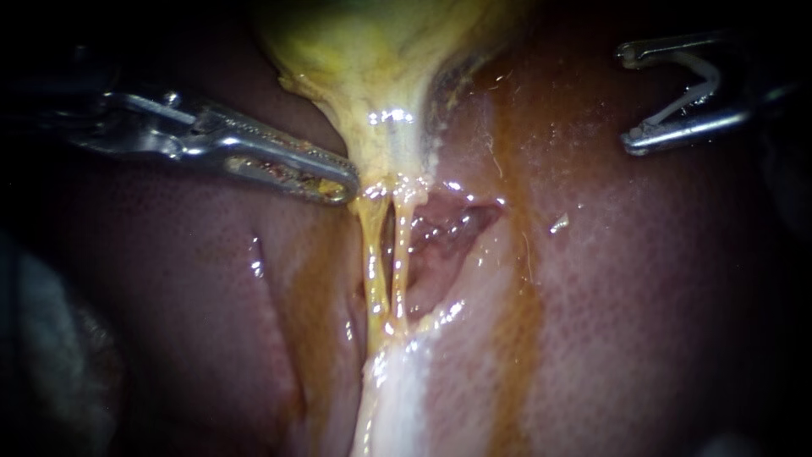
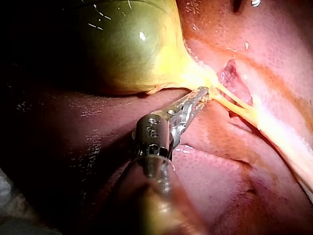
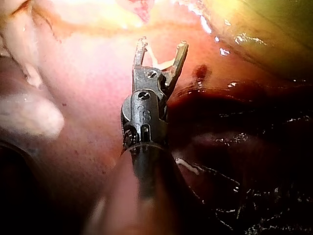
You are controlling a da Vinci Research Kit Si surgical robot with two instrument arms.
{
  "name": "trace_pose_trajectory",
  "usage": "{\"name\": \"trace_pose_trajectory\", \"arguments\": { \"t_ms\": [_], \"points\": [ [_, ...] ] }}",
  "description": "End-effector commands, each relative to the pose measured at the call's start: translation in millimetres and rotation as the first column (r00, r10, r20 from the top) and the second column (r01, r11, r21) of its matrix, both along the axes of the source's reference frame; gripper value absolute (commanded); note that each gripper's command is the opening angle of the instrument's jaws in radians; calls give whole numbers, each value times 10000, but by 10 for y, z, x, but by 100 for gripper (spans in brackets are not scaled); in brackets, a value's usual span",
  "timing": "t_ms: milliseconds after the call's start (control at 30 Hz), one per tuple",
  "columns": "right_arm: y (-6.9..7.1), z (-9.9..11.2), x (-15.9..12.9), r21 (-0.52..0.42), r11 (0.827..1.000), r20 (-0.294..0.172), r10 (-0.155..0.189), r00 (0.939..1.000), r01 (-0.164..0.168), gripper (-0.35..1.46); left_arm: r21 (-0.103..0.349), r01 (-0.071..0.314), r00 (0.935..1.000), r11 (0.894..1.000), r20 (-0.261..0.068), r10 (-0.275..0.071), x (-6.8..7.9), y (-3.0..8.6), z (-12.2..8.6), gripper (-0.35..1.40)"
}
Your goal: Clipping first clip left tube
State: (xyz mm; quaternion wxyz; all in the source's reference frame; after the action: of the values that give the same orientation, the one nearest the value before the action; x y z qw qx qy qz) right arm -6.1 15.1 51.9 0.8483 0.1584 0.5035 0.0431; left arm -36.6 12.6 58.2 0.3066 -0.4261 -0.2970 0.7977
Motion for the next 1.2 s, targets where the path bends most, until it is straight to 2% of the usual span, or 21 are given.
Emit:
{"name": "trace_pose_trajectory", "arguments": {
  "t_ms": [33, 233, 533, 633, 767, 967, 1200],
  "points": [
    [0, 0, 0, 7, 10000, 7, -21, 10000, 21, 50, 47, 7, 10000, 10000, 3, -7, 1, 0, -1, -35],
    [0, 0, 0, 10, 10000, -17, -5, 10000, 5, 50, 148, -95, 9999, 9998, 90, 94, 16, 4, -15, -35],
    [0, 0, 0, 10, 10000, -17, -4, 10000, 4, 50, 53, 347, 9994, 9994, -17, -347, 55, 25, -57, -35],
    [0, 0, 0, 10, 10000, -17, -5, 10000, 5, 50, 49, 456, 9990, 9989, -12, -456, 62, 28, -66, -35],
    [0, 0, 0, 11, 10000, -17, -4, 10000, 4, 50, 112, 496, 9988, 9987, -34, -496, 63, 27, -70, -35],
    [-6, -6, 10, 99, 9999, -281, -62, 9996, 65, 50, 108, 507, 9987, 9987, -41, -506, 61, 27, -70, -35],
    [-32, -20, 49, 786, 9967, -542, -142, 9984, 184, 49, 108, 511, 9987, 9986, -44, -511, 61, 27, -70, -35]
  ]
}}
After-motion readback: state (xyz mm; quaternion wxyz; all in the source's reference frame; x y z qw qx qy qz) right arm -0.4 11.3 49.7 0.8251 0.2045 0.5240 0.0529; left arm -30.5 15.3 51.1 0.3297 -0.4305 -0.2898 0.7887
